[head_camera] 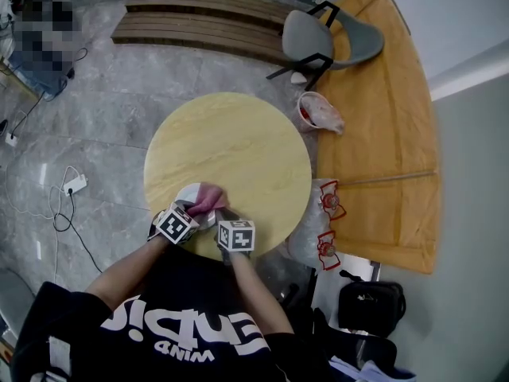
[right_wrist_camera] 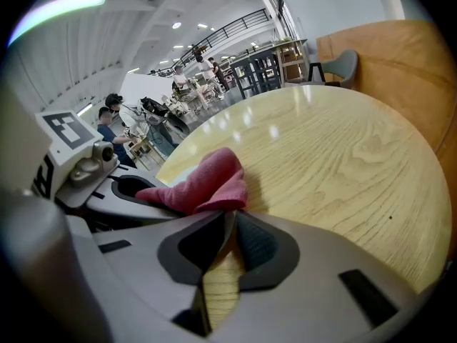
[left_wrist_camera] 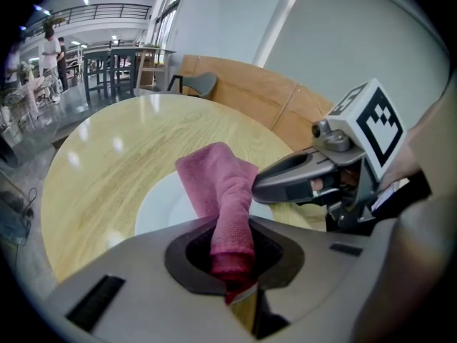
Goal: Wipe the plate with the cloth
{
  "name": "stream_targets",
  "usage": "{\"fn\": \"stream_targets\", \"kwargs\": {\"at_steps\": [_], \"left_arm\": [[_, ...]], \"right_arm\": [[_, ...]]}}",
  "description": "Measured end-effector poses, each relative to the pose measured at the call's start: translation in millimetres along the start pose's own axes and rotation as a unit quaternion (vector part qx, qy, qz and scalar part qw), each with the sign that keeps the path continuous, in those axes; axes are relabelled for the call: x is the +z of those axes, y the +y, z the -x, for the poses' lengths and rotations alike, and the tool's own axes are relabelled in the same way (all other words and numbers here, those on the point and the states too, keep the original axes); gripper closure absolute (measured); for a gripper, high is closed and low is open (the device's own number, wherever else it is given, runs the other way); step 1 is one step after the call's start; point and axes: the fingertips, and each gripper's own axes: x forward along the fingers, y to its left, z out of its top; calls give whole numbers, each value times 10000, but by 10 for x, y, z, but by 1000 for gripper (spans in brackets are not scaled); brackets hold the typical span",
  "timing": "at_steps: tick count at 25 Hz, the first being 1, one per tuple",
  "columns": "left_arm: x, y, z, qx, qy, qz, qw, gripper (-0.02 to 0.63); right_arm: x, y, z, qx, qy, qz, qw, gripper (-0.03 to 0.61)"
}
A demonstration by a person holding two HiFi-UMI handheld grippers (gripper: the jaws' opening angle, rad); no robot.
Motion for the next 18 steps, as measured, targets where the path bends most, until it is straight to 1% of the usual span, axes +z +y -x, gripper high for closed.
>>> {"fn": "stream_targets", "kwargs": {"at_steps": [4,6,11,15,18], "left_arm": [[-70,92,153,-35,-35,460,9989,568],[-111,180,182,58,-88,548,9984,568],[-166,326,235,252,-147,592,9978,568],[-185,387,292,419,-89,395,9983,568],[-203,414,323,491,-77,335,9982,568]], "right_arm": [[10,11,7,9,-15,17,10000,511],[9,10,11,-2,-24,51,10000,511],[-2,-1,9,-6,-36,75,10000,511],[-5,40,-4,-13,-29,134,9999,511],[-13,33,-6,-22,-42,132,9999,511]]}}
